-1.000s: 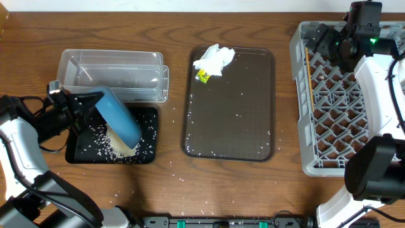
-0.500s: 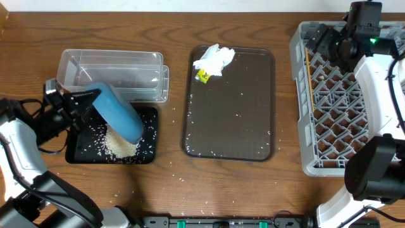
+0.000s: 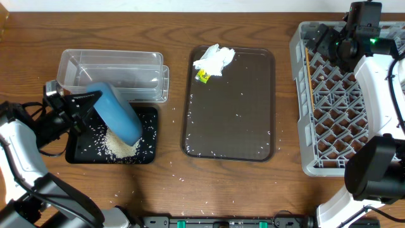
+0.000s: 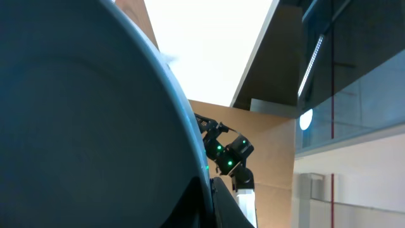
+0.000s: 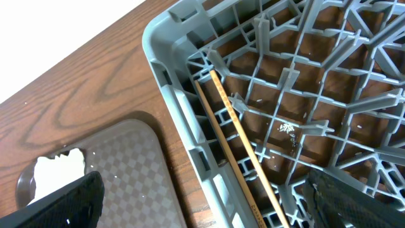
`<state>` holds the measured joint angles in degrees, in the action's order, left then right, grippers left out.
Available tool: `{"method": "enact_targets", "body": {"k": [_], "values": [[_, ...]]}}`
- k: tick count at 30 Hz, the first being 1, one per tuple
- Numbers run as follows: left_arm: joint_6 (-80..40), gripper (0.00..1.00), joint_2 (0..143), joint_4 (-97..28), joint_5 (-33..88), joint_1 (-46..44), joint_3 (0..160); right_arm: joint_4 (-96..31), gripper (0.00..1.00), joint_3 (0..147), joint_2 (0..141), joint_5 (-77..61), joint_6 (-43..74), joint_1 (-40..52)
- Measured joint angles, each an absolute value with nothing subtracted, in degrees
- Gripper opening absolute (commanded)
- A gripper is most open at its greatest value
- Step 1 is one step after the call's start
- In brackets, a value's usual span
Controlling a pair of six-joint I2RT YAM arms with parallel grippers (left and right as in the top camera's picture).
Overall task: Sort waste into correct bins and load items into the dishwasher rack
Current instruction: 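Tilt the blue bowl to pour the rice onto the black tray, then return the blue bowl to the brown tray and release it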
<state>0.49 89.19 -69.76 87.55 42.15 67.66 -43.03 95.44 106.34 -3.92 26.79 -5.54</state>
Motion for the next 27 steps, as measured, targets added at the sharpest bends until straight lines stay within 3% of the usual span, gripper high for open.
{"method": "enact_targets", "body": {"k": [7, 11, 20, 27], "values": [[1.3, 0.06, 81.5, -68.1, 86.8, 37.4, 69.5, -43.0, 0.99, 95.4, 106.3, -3.9, 26.8, -5.5], [-4.2, 0.06, 75.8, -62.7, 77.4, 27.9, 76.7, -43.0, 0.99, 95.4, 106.3, -3.9, 26.8, -5.5], [-15.9, 0.06, 71.0, -47.5, 41.9, -12.4, 86.2, -43.0, 0.99, 95.4, 106.3, -3.9, 26.8, -5.6], [-18.0, 0.06, 83.7, -41.5, 21.8, -33.9, 86.3, -43.0, 0.99, 95.4, 106.3, -3.9, 26.8, -5.6]]}}
